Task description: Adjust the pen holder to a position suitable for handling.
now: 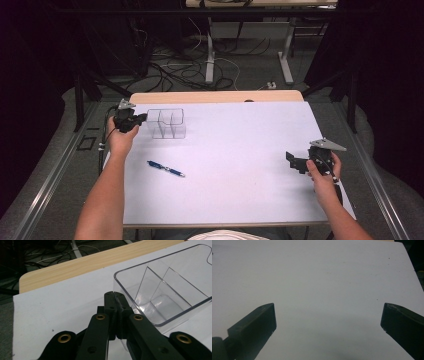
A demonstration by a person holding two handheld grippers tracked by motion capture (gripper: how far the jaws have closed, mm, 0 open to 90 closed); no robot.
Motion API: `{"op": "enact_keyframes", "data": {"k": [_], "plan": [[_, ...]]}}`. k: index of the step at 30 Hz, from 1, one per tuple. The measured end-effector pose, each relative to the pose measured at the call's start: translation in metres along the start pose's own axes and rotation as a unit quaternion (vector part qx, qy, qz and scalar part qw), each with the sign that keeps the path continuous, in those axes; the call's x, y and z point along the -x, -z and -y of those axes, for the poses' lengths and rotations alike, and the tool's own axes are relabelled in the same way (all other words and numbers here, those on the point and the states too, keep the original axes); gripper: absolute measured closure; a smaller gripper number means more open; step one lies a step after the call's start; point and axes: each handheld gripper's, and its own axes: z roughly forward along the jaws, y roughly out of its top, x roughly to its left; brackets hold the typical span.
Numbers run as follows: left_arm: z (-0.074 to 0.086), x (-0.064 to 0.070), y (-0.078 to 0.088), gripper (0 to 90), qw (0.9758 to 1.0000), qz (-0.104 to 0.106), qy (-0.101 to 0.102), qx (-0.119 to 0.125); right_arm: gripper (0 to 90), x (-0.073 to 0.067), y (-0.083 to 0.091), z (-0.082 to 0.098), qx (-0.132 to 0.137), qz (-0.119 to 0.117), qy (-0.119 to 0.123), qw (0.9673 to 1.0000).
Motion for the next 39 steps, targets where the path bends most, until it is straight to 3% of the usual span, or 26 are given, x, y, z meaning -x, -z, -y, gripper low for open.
{"op": "enact_keyframes", "data": {"k": [4, 14, 18, 25, 39], "plan": [[-0.002, 0.008, -0.002, 89.6, 1.0000, 0.008, -0.003, 0.001, 0.0, 0.000, 0.000, 0.000, -0.002, 0.000, -0.003, 1.0000], [-0.013, 0.047, -0.011, 89.6, 0.9988, 0.042, -0.020, 0.017, 0.0, -0.001, 0.000, 0.000, -0.001, -0.001, 0.003, 1.0000], [-0.016, 0.056, -0.013, 89.6, 0.9984, 0.047, -0.024, 0.021, 0.0, -0.001, -0.001, 0.000, -0.003, -0.001, 0.006, 1.0000], [-0.020, 0.077, -0.021, 89.7, 0.9977, 0.061, -0.010, 0.027, 0.0, -0.003, -0.002, 0.000, -0.004, -0.003, 0.006, 1.0000], [-0.037, 0.121, -0.036, 89.7, 0.9955, 0.087, -0.016, 0.034, 0.0, -0.004, -0.002, 0.000, -0.004, -0.006, 0.010, 0.9999]]}}
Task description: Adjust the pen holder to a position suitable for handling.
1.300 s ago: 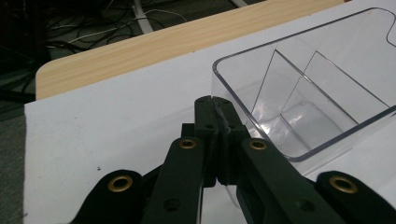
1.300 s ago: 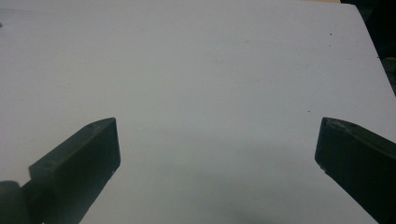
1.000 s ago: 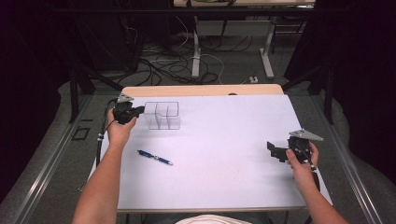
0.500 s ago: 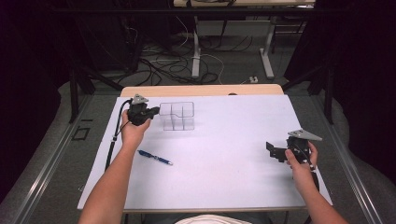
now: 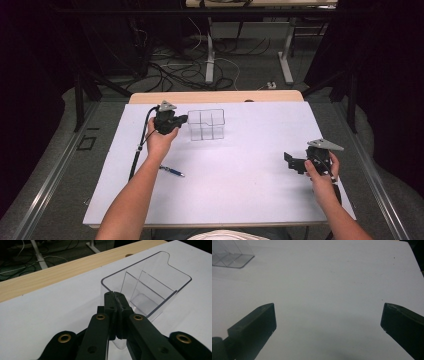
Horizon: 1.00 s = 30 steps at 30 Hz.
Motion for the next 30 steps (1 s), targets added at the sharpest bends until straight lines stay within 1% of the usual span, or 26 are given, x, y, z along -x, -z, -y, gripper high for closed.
{"op": "enact_keyframes", "data": {"k": [1, 3, 4, 7, 10, 11, 13, 14, 16, 19, 21, 23, 24, 25, 26, 27, 28, 29, 30], "plan": [[-0.001, 0.002, -0.002, 89.7, 1.0000, 0.000, -0.005, -0.002, 0.0, 0.000, 0.000, 0.000, 0.000, 0.000, 0.002, 1.0000], [-0.003, 0.007, -0.006, 89.7, 1.0000, 0.001, -0.004, 0.003, 0.0, 0.000, 0.000, 0.000, 0.001, -0.002, 0.002, 1.0000], [-0.004, 0.009, -0.007, 89.6, 1.0000, 0.002, -0.004, 0.000, 0.0, 0.000, 0.000, 0.000, 0.001, -0.002, 0.002, 1.0000], [-0.005, 0.013, -0.011, 89.6, 0.9999, 0.007, -0.006, 0.006, 0.0, 0.000, 0.000, 0.000, 0.000, -0.003, -0.001, 1.0000], [-0.006, 0.015, -0.012, 89.6, 0.9999, 0.009, -0.009, 0.000, 0.0, 0.000, 0.000, 0.000, 0.001, -0.001, -0.004, 1.0000], [-0.006, 0.016, -0.013, 89.5, 0.9999, 0.007, -0.007, 0.006, 0.0, 0.001, 0.000, 0.000, 0.000, -0.002, 0.000, 1.0000], [-0.006, 0.014, -0.012, 88.8, 0.9999, 0.010, -0.010, -0.001, 0.0, 0.000, 0.000, 0.000, 0.000, -0.003, -0.002, 1.0000], [-0.005, 0.014, -0.012, 87.7, 0.9999, 0.009, -0.009, 0.003, 0.0, 0.001, 0.000, 0.000, -0.001, -0.003, 0.001, 1.0000], [-0.005, 0.013, -0.012, 86.2, 1.0000, 0.008, -0.005, 0.002, 0.0, 0.001, 0.000, 0.000, 0.000, -0.002, -0.002, 1.0000], [-0.002, 0.010, -0.007, 84.5, 1.0000, 0.003, 0.000, 0.003, 0.0, 0.001, 0.001, 0.000, 0.001, -0.002, -0.003, 1.0000], [0.000, 0.008, 0.000, 82.9, 0.9999, 0.001, 0.005, 0.009, 0.0, 0.001, 0.001, 0.000, 0.000, -0.002, -0.003, 1.0000], [0.001, 0.007, 0.003, 80.9, 1.0000, 0.001, 0.004, 0.005, 0.0, 0.001, 0.001, 0.000, 0.000, -0.002, -0.004, 1.0000], [0.001, 0.007, 0.005, 80.9, 1.0000, 0.000, 0.004, 0.009, 0.0, 0.001, 0.001, 0.000, 0.000, -0.002, -0.004, 1.0000], [0.002, 0.007, 0.009, 80.0, 0.9998, 0.001, 0.004, 0.019, 0.0, 0.000, 0.001, 0.000, 0.000, -0.002, -0.004, 1.0000], [0.003, 0.007, 0.012, 78.6, 0.9996, 0.001, 0.009, 0.025, 0.0, 0.000, 0.001, 0.000, 0.000, -0.002, -0.004, 1.0000], [0.004, 0.007, 0.015, 78.6, 0.9996, 0.002, 0.010, 0.028, 0.0, 0.000, 0.001, 0.000, 0.000, -0.002, -0.004, 1.0000], [0.004, 0.007, 0.017, 76.4, 0.9996, 0.004, 0.011, 0.026, 0.0, 0.000, 0.001, 0.000, 0.001, -0.001, -0.002, 1.0000], [0.005, 0.007, 0.020, 75.5, 0.9994, 0.004, 0.012, 0.032, 0.0, 0.000, 0.001, 0.000, 0.001, -0.002, -0.001, 1.0000], [0.005, 0.007, 0.022, 74.6, 0.9996, 0.004, 0.010, 0.027, 0.0, -0.001, 0.001, 0.000, -0.001, -0.002, -0.004, 1.0000]]}}
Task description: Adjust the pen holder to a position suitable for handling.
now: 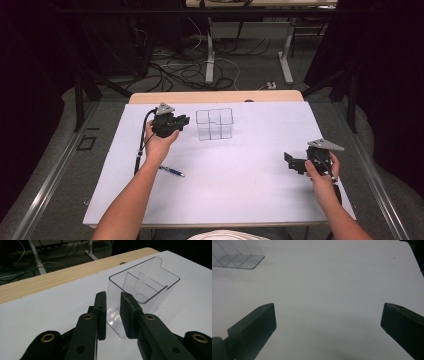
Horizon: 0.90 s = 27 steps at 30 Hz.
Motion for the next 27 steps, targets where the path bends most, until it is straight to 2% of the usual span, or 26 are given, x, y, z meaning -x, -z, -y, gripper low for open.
{"op": "enact_keyframes", "data": {"k": [11, 18, 19, 24, 27], "plan": [[0.002, 0.009, 0.024, 66.1, 0.9995, 0.009, -0.005, 0.029, 0.0, 0.000, 0.000, 0.000, 0.002, 0.001, 0.002, 1.0000], [0.001, 0.015, 0.042, 56.7, 0.9991, 0.013, -0.005, 0.040, 0.0, 0.000, 0.001, 0.000, 0.002, 0.001, 0.000, 1.0000], [0.001, 0.015, 0.044, 52.2, 0.9990, 0.014, -0.005, 0.041, 0.0, 0.000, 0.001, 0.000, 0.003, -0.001, -0.001, 1.0000], [0.007, 0.018, 0.055, 42.7, 0.9991, 0.019, -0.014, 0.034, 0.0, 0.000, 0.002, 0.000, 0.003, -0.001, -0.001, 1.0000], [0.012, 0.020, 0.063, 40.5, 0.9990, 0.018, -0.027, 0.030, 0.0, 0.000, 0.002, -0.001, 0.005, -0.003, 0.000, 1.0000]]}}
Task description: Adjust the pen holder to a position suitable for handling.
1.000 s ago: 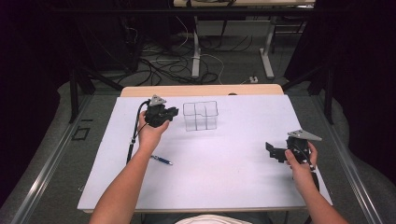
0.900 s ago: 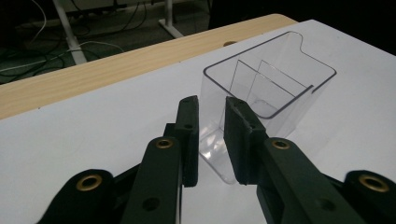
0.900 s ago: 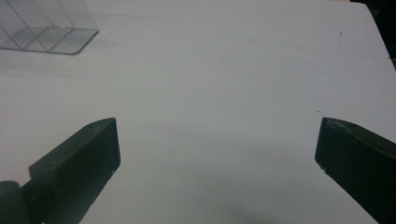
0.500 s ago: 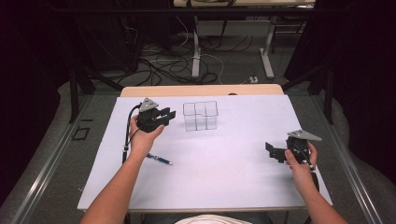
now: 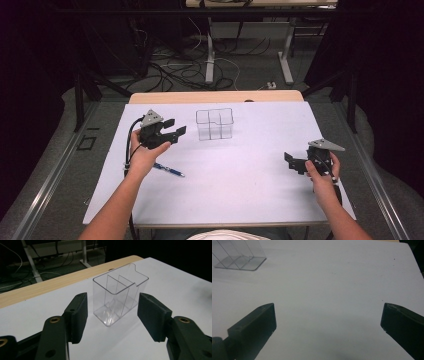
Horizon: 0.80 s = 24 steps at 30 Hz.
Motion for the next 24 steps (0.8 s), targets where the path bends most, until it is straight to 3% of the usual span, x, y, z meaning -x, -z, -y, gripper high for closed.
{"op": "enact_keyframes", "data": {"k": [11, 16, 17, 21, 24], "plan": [[0.022, 0.007, 0.023, 35.1, 0.9992, 0.006, -0.025, -0.031, 0.0, -0.002, 0.000, 0.000, -0.001, -0.004, 0.000, 1.0000], [0.033, 0.006, 0.034, 31.6, 0.9997, 0.004, -0.008, -0.024, 0.0, -0.001, 0.000, 0.000, -0.002, -0.003, 0.004, 1.0000], [0.036, 0.006, 0.035, 26.9, 0.9998, 0.000, -0.007, -0.019, 0.0, -0.002, 0.000, 0.000, -0.001, -0.004, 0.004, 1.0000], [0.044, 0.007, 0.039, 23.1, 0.9999, -0.004, -0.012, -0.008, 0.0, -0.002, -0.001, 0.000, -0.002, -0.006, 0.003, 1.0000], [0.048, 0.004, 0.040, 21.4, 0.9996, 0.001, -0.023, -0.015, 0.0, -0.003, -0.001, 0.000, -0.002, -0.008, 0.004, 1.0000]]}}
